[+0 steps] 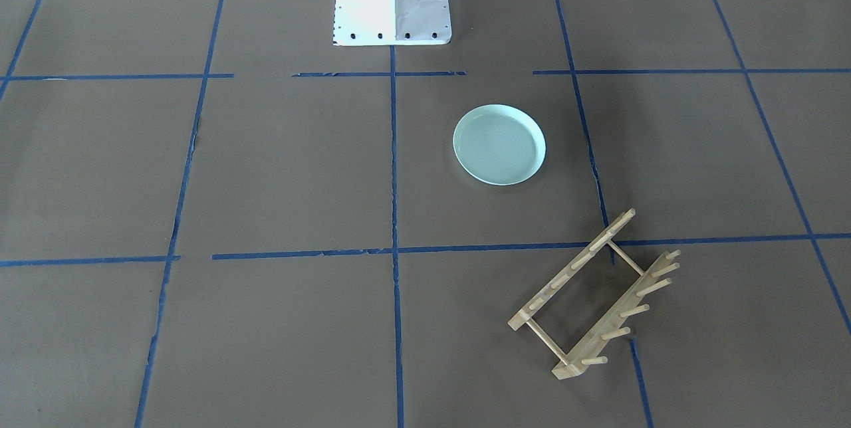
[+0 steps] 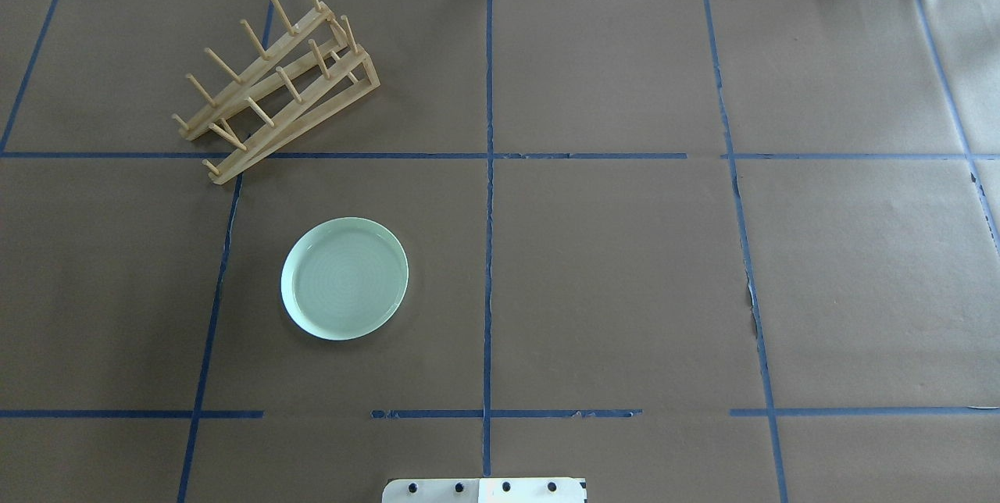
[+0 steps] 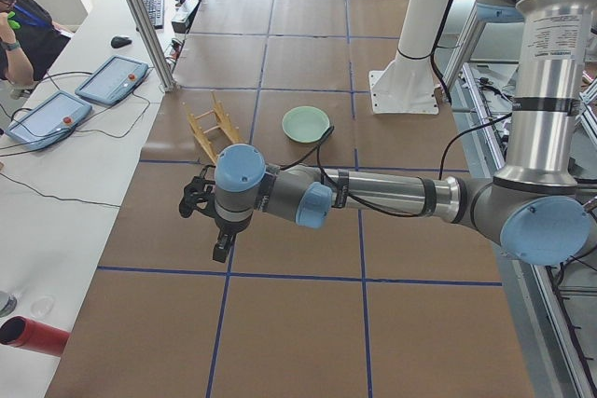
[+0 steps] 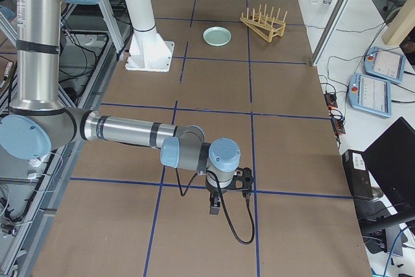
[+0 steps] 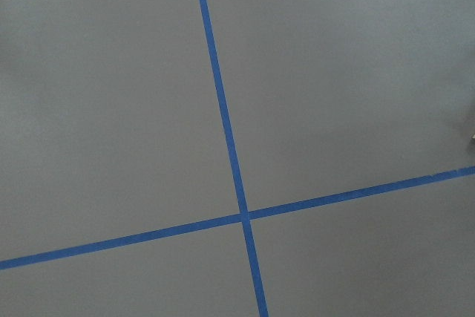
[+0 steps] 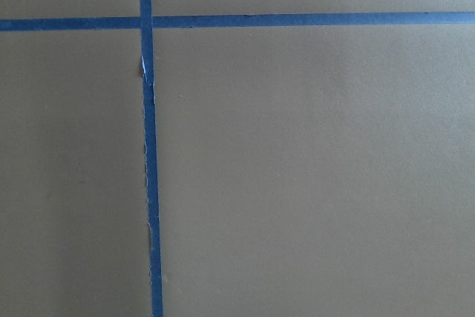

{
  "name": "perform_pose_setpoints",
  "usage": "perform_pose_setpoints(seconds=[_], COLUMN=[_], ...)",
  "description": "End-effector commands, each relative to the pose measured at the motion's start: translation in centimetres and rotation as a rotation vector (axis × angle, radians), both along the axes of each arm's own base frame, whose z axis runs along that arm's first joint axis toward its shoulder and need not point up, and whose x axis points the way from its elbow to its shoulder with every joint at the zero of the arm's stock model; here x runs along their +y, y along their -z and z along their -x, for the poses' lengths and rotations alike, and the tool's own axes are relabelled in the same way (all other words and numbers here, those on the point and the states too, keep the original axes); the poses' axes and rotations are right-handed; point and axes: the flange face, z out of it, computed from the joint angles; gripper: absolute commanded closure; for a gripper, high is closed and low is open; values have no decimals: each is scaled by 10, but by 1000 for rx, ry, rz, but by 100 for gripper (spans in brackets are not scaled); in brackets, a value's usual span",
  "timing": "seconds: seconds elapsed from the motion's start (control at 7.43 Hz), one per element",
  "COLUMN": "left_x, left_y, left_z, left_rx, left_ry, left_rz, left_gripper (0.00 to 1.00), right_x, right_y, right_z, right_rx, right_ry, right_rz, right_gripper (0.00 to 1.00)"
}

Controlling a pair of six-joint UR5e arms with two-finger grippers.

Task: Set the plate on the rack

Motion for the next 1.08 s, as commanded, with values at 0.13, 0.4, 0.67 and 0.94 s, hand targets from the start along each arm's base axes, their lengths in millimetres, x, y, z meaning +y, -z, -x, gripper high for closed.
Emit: perform_pose_setpoints(seconds=[0.13, 0.4, 0.67, 0.94], left_x=[-8, -4, -10, -10], left_y=[19, 103, 188, 260], left_z=[-53, -108, -208, -321], left_rx=[8, 68, 124, 186], left_ry=[-94, -37, 58, 132], left_rz=[-27, -3, 102, 231], left_gripper=[0, 0, 0, 0], right_x=[0, 0, 0, 0], right_y=[0, 0, 0, 0], right_z=[0, 0, 0, 0], right_rx=[0, 0, 0, 0], right_ry=[-1, -1, 1, 1], right_rz=[1, -1, 1, -1], right_gripper=[0, 0, 0, 0])
